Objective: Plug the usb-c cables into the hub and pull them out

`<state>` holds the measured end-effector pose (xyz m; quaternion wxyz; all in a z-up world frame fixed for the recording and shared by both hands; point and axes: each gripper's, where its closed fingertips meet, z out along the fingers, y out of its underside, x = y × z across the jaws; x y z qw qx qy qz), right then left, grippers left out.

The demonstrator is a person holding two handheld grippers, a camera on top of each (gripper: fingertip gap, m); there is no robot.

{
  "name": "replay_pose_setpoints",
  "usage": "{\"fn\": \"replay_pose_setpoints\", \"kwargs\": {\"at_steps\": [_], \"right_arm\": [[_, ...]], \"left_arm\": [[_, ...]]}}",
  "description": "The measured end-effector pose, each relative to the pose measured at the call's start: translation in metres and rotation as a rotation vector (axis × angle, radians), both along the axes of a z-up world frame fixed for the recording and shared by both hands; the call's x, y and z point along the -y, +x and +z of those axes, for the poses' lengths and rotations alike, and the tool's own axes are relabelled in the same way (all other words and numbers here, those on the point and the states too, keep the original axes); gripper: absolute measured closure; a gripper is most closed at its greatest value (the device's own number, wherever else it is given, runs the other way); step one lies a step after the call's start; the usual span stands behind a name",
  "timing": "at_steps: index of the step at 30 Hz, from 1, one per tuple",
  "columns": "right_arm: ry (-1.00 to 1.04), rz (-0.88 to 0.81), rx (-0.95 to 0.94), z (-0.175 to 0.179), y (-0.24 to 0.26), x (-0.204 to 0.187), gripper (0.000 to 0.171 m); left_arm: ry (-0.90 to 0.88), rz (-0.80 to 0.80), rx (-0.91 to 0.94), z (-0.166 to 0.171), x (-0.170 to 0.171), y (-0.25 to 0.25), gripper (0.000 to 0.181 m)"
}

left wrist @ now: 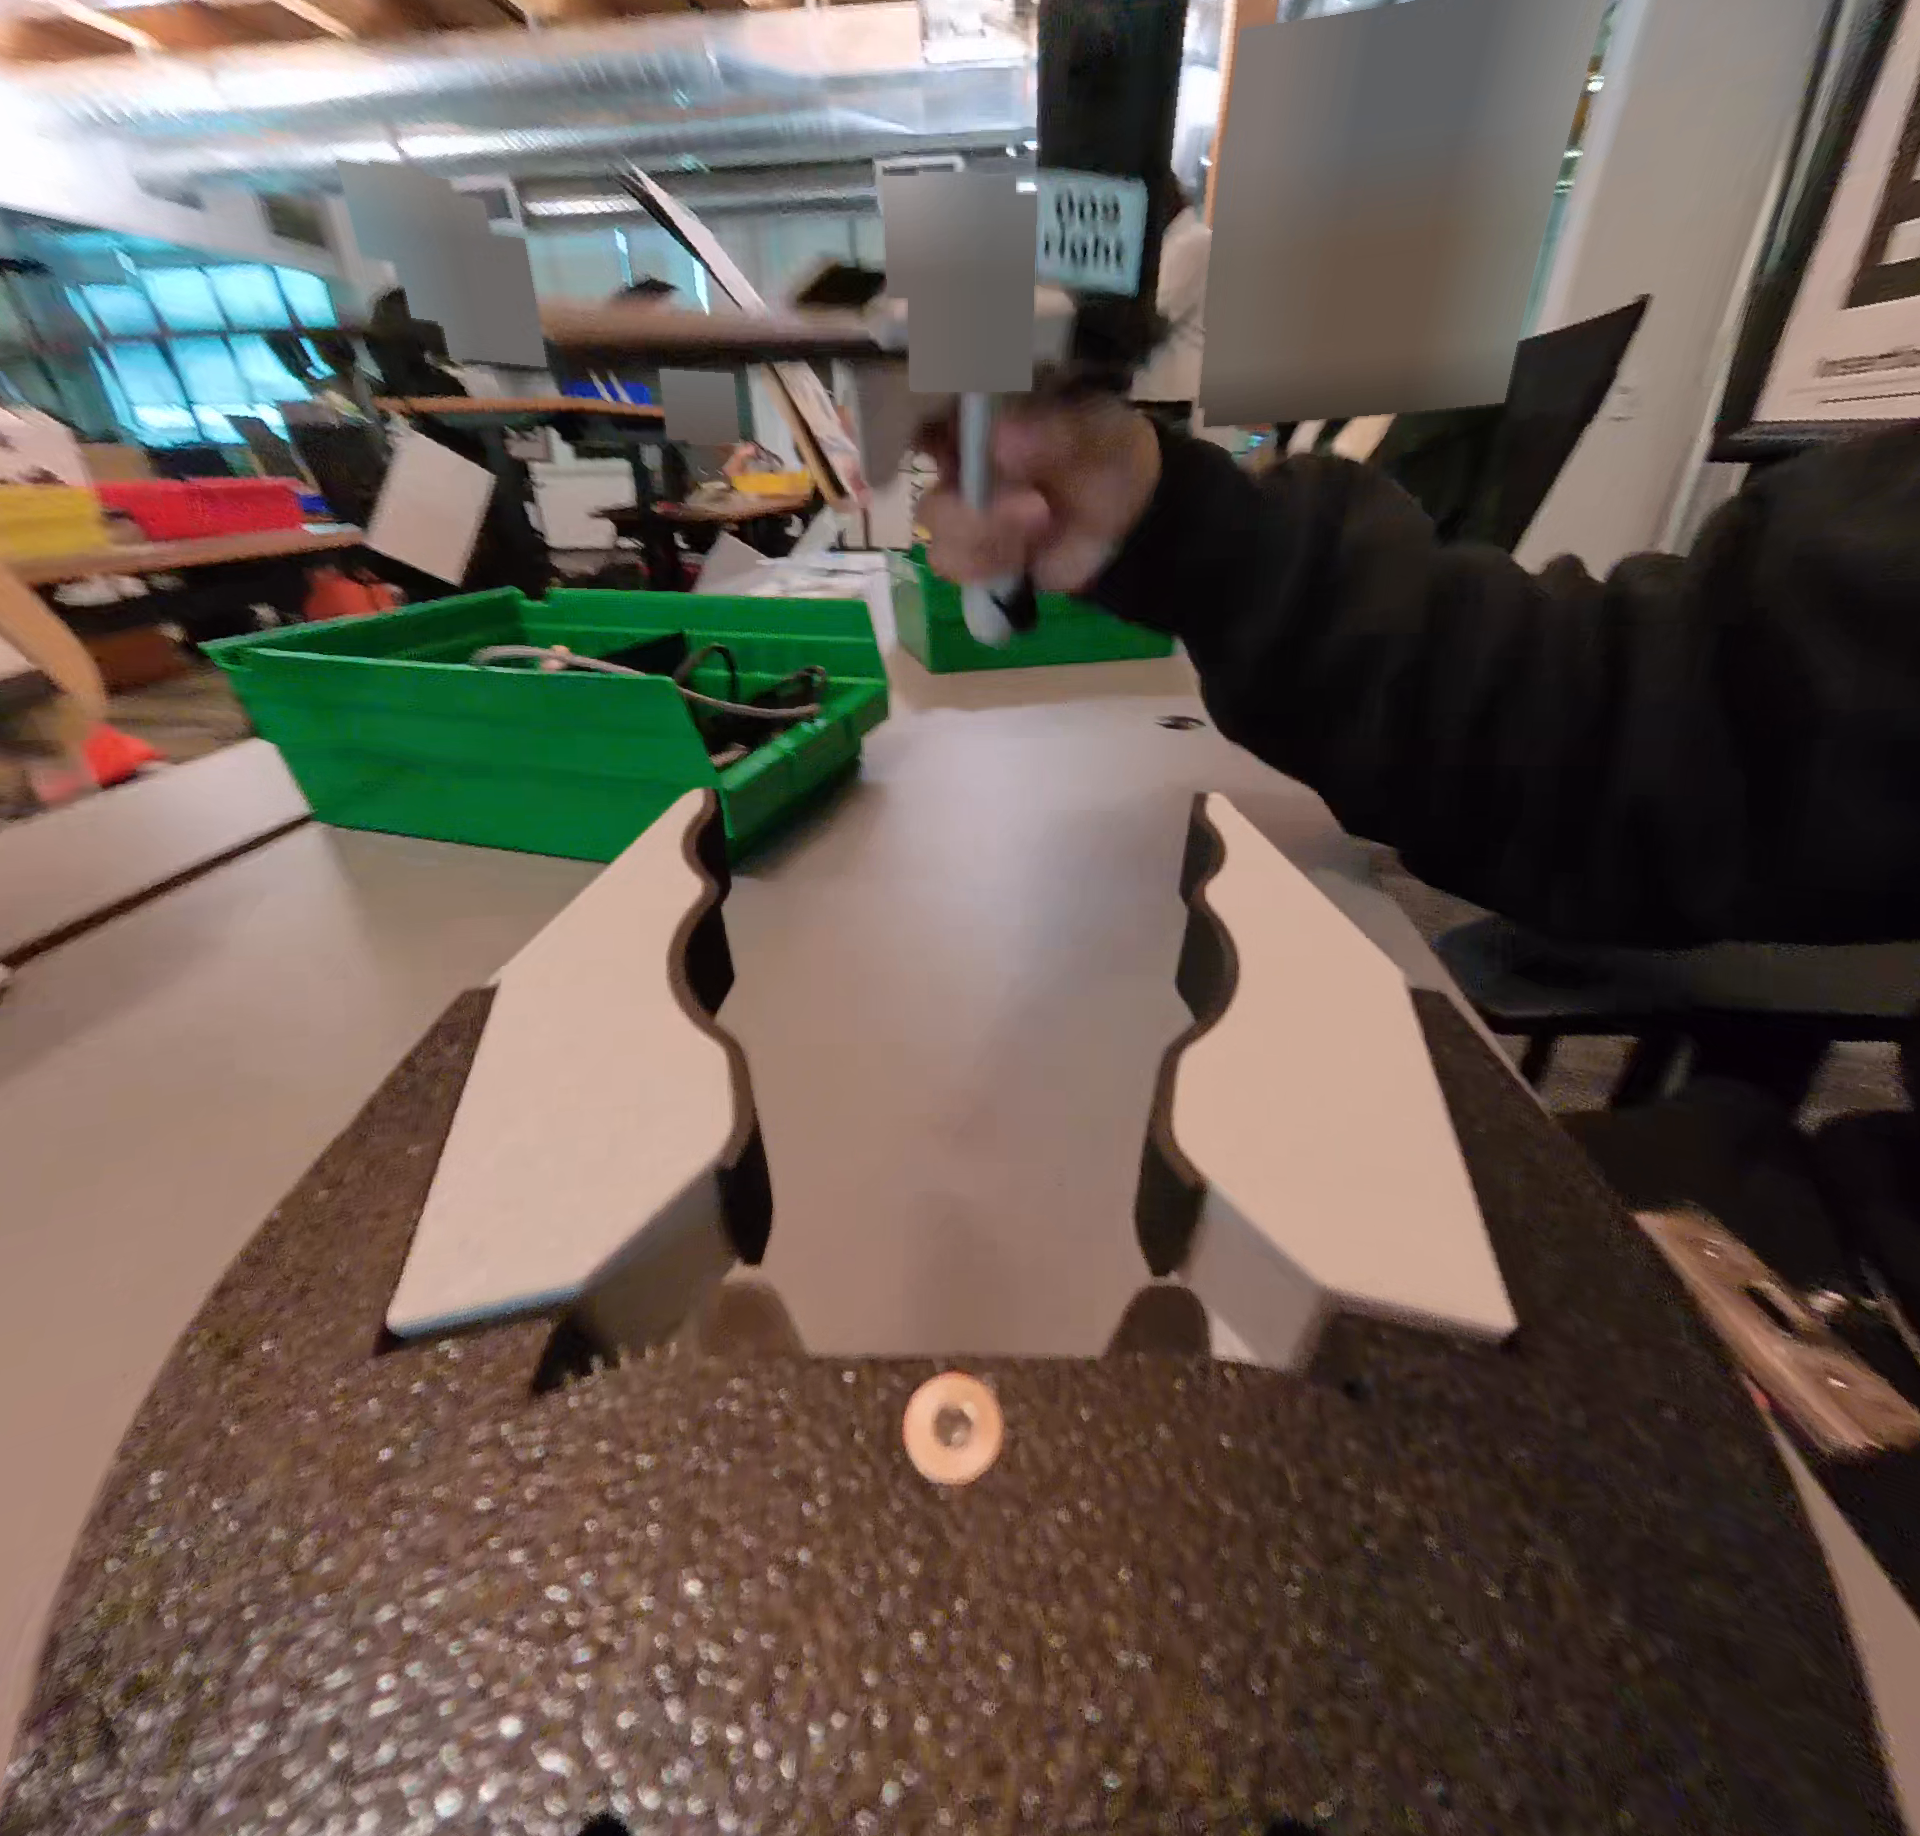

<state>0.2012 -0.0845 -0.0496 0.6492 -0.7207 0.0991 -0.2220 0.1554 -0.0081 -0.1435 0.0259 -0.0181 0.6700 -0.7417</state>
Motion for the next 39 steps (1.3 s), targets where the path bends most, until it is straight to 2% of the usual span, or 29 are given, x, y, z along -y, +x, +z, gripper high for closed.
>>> {"fn": "replay_pose_setpoints", "kwargs": {"at_steps": [3, 5, 6, 8, 13, 16, 21, 23, 29, 34, 35, 37, 39], "right_arm": [[-0.193, -0.456, 0.042, 0.028, 0.053, 0.08, 0.149], [-0.372, -0.72, 0.0, 0.034, 0.081, 0.135, 0.149], [-0.471, -0.834, -0.025, 0.034, 0.093, 0.16, 0.149], [-0.677, -0.947, -0.136, 0.019, 0.113, 0.193, 0.149], [-0.964, -0.987, -0.294, -0.019, 0.166, 0.207, 0.15], [-1.033, -0.971, -0.293, -0.029, 0.198, 0.196, 0.149], [-1.034, -0.925, -0.268, -0.035, 0.236, 0.174, 0.149], [-0.995, -0.905, -0.261, -0.033, 0.245, 0.164, 0.149], [-1.0, -0.838, -0.534, -0.077, 0.248, 0.165, 0.15], [-0.766, -0.901, -0.606, -0.097, 0.27, 0.169, 0.149], [-0.714, -0.956, -0.607, -0.1, 0.276, 0.178, 0.147], [-0.653, -1.057, -0.602, -0.108, 0.284, 0.195, 0.12], [-0.605, -1.058, -0.601, -0.114, 0.286, 0.197, 0.114]], "left_arm": [[0.039, -0.036, -0.029, -0.007, 0.005, -0.005, 0.095], [0.06, -0.036, -0.026, -0.011, 0.007, -0.005, 0.095], [0.071, -0.033, -0.026, -0.013, 0.008, -0.005, 0.096], [0.085, -0.039, -0.034, -0.016, 0.009, -0.005, 0.096], [0.105, -0.06, -0.073, -0.02, 0.011, -0.006, 0.098], [0.081, -0.061, -0.091, -0.018, 0.008, -0.004, 0.101], [0.066, -0.049, -0.118, -0.016, 0.005, 0.001, 0.104], [0.069, -0.045, -0.122, -0.017, 0.005, 0.001, 0.104], [0.089, -0.067, -0.128, -0.019, 0.009, -0.003, 0.104], [0.092, -0.08, -0.139, -0.02, 0.01, -0.005, 0.105], [0.094, -0.081, -0.138, -0.02, 0.01, -0.005, 0.105], [0.087, -0.082, -0.142, -0.019, 0.009, -0.005, 0.105], [0.078, -0.076, -0.15, -0.018, 0.008, -0.003, 0.105]]}}
